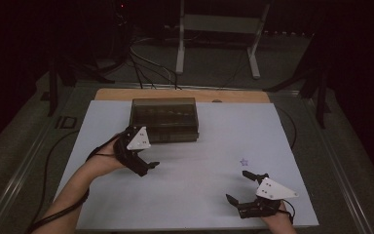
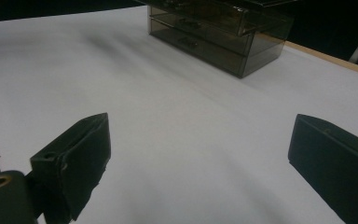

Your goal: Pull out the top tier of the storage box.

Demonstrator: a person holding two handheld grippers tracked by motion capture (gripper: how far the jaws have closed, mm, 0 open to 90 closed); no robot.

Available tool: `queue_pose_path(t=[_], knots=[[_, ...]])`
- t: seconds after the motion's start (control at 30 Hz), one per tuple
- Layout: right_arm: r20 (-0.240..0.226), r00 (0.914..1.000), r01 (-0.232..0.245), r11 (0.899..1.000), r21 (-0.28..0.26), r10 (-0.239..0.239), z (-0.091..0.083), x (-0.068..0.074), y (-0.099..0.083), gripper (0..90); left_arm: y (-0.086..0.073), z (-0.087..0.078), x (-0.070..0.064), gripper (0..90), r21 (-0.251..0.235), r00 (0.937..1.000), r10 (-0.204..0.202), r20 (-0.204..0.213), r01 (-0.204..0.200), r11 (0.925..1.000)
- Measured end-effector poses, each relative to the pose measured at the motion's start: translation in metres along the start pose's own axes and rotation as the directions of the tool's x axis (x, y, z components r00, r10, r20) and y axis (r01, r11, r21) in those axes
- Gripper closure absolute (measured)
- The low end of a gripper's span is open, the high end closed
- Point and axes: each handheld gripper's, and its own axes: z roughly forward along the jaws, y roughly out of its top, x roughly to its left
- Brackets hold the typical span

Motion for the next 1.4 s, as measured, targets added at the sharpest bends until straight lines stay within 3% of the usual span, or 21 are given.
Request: queue_pose_path(t=[0.07, 0.1, 0.17, 0.23, 0.27, 0.37, 0.5, 0.73, 0.83, 1.07, 1.2, 1.4], knots=[[-0.001, 1.0, -0.001, 1.0, -0.001, 0.001, 0.0, 0.0, 0.0, 5.7, 0.0, -0.002, 0.003, 2.3, -0.012, 0.9999, -0.001, 0.014, 0.001, 0.9999], [-0.001, 1.0, -0.001, 1.0, -0.001, 0.001, 0.0, 0.0, 0.0, 5.7, -0.001, -0.003, 0.007, 2.3, -0.05, 0.9997, 0.018, 0.018, -0.017, 0.9986], [-0.002, 1.0, -0.001, 1.0, 0.0, 0.001, 0.0, 0.0, 0.0, 5.7, -0.003, -0.009, 0.018, 3.1, -0.099, 0.9996, 0.009, 0.027, -0.006, 0.9951], [-0.003, 1.0, -0.001, 1.0, 0.0, 0.001, 0.0, -0.001, 0.0, 5.7, -0.003, -0.01, 0.021, 4.6, -0.098, 0.9996, -0.001, 0.027, 0.004, 0.9951], [-0.004, 1.0, -0.001, 1.0, 0.0, 0.001, 0.0, 0.0, 0.0, 5.7, -0.002, -0.012, 0.026, 5.3, -0.051, 0.9976, -0.062, 0.031, 0.064, 0.9967], [-0.005, 1.0, 0.001, 1.0, 0.0, -0.001, 0.0, 0.0, 0.0, 5.7, -0.001, -0.014, 0.031, 7.6, -0.049, 0.9959, -0.089, 0.017, 0.09, 0.9948], [-0.006, 1.0, 0.001, 1.0, 0.0, -0.001, 0.0, 0.0, 0.0, 5.8, -0.001, -0.014, 0.039, 12.7, -0.05, 0.9952, -0.094, -0.025, 0.093, 0.9944], [-0.007, 1.0, 0.001, 1.0, -0.002, -0.001, 0.0, 0.0, 0.0, 5.7, 0.0, -0.009, 0.046, 28.2, -0.031, 0.9962, -0.079, -0.038, 0.078, 0.9965], [-0.008, 1.0, 0.003, 1.0, -0.004, -0.003, -0.001, 0.0, 0.0, 5.7, -0.001, 0.0, 0.047, 37.9, 0.0, 0.9992, -0.023, -0.033, 0.023, 0.9997], [-0.011, 0.9999, 0.004, 1.0, -0.005, -0.004, 0.0, 0.0, 0.0, 5.7, -0.006, 0.012, 0.05, 55.0, 0.063, 0.9989, 0.028, -0.036, -0.026, 0.9977], [-0.013, 0.9999, 0.002, 1.0, -0.004, -0.002, 0.0, 0.0, 0.0, 5.7, -0.007, 0.021, 0.053, 60.4, 0.137, 0.9948, 0.083, -0.058, -0.075, 0.9878], [-0.012, 0.9999, -0.001, 1.0, -0.003, 0.001, -0.001, 0.0, -0.001, 5.7, -0.007, 0.032, 0.053, 68.7, 0.201, 0.9904, 0.132, -0.041, -0.121, 0.9722]])
